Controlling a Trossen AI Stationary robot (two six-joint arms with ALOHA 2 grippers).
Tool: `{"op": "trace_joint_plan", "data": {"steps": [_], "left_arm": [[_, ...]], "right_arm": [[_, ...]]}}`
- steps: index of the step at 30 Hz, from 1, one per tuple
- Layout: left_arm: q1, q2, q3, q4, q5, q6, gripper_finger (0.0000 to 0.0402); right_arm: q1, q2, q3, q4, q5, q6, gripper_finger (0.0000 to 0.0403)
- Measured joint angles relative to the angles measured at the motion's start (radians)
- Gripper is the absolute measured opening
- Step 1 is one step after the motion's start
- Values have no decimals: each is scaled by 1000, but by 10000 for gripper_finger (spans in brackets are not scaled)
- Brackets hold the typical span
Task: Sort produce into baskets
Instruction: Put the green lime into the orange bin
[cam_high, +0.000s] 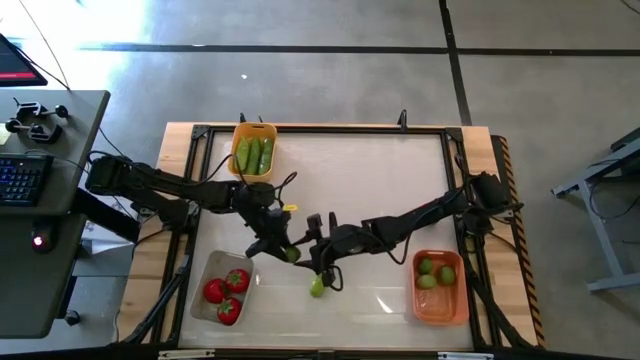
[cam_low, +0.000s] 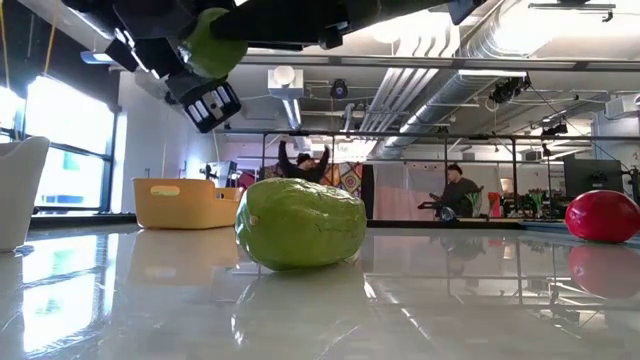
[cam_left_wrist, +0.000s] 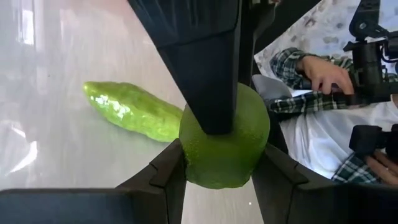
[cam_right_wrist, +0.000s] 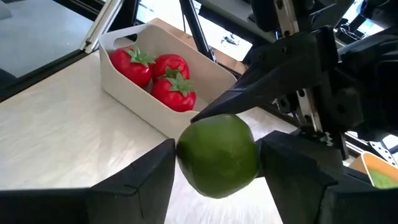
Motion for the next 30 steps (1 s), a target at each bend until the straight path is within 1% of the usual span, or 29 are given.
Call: {"op": "trace_joint_plan", "data": {"steps": [5, 9, 12, 15, 17, 20, 25, 27, 30], "left_arm": [[0, 0, -1, 29, -3, -1, 128], [-3, 0, -2, 22, -42, 22, 135], [-3, 0, -3, 25, -67, 52, 155], [-3, 0, -3, 37, -88, 111, 188], [-3, 0, -3, 72, -107, 142, 211], [-5, -2, 2, 125, -174, 194, 240], [-8, -3, 1, 157, -293, 323, 266], [-5, -3, -26, 238, -310, 348, 269], [-3, -1, -96, 401, -317, 349, 270]], "right_arm": [[-1, 0, 0, 3, -1, 0, 201], [-1, 0, -1, -6, 0, -6, 179], [0, 0, -2, -10, 31, -7, 165], [8, 0, -2, -17, 66, 15, 156], [15, -10, -2, -41, 94, 50, 154], [30, -32, -2, -100, 155, 116, 153], [64, -90, -2, -233, 232, 239, 152], [78, -120, -1, -301, 258, 304, 152], [102, -165, 0, -438, 274, 422, 152]]}}
